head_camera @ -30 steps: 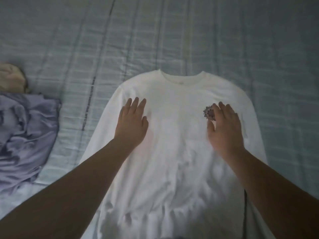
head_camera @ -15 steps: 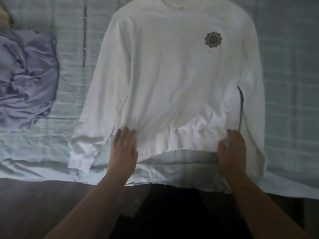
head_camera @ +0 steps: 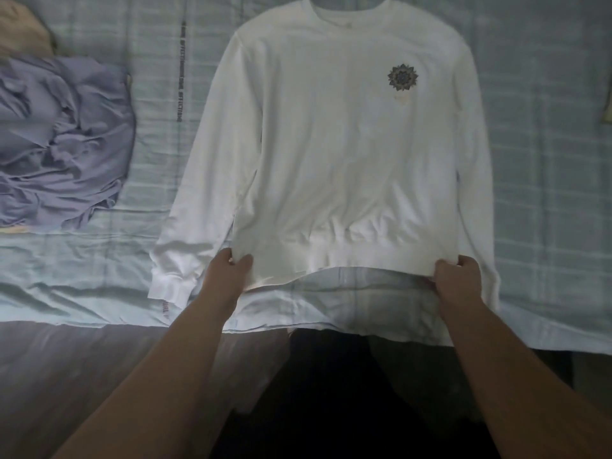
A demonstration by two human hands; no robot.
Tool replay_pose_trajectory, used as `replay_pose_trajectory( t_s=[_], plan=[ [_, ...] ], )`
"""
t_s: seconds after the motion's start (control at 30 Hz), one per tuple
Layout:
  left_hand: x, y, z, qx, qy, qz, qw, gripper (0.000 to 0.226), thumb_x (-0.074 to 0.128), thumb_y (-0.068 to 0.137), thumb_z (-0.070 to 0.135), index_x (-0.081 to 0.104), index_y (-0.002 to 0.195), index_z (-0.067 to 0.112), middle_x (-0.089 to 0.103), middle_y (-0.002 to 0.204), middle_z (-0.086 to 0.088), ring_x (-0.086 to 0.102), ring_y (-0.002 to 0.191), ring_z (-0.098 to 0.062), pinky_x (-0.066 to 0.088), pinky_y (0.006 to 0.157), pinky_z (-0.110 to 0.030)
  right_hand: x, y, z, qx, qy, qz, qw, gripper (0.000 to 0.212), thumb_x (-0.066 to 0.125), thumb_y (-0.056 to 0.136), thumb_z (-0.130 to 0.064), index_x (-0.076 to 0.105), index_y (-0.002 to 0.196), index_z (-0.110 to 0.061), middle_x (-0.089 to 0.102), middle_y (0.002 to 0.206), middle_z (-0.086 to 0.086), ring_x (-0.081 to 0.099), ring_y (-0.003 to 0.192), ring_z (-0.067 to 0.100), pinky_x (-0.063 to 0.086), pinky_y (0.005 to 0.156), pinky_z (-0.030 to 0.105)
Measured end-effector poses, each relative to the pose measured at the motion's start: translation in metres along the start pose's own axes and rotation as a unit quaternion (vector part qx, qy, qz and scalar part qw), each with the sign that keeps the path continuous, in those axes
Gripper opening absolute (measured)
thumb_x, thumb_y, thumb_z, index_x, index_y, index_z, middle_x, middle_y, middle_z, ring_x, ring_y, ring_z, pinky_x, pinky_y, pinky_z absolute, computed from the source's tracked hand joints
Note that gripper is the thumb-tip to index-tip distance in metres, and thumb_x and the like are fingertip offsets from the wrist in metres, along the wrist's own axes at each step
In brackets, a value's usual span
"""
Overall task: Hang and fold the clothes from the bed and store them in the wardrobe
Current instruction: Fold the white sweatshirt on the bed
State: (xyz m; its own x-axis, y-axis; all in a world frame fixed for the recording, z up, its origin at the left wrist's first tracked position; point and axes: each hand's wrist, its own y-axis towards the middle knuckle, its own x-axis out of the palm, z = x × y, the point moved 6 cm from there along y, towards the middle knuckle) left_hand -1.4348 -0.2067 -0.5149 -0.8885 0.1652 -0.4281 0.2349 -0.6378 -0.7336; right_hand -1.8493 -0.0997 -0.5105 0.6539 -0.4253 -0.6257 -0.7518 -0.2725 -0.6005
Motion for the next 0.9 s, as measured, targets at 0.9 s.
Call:
replay_pose_trajectory(
  t_s=[0.9],
  plan=[
    [0.177,-0.079,0.108,0.318,0.366,-0.134,0.864,0.053,0.046,0.093,0.009,0.042,0.146,0.015,0.044,0.149,-0.005,0.032,0.141,-0.021,0.03,0.115,-0.03,-0.095,0.038,0.013,-0.092,-0.199,0.009,0.976,0.05,0.071,0.085,-0.024,0.051,0.129,-0.01,0.056,0.125,0.017,0.055,0.114,0.037,0.046,0.098,0.047]
  ],
)
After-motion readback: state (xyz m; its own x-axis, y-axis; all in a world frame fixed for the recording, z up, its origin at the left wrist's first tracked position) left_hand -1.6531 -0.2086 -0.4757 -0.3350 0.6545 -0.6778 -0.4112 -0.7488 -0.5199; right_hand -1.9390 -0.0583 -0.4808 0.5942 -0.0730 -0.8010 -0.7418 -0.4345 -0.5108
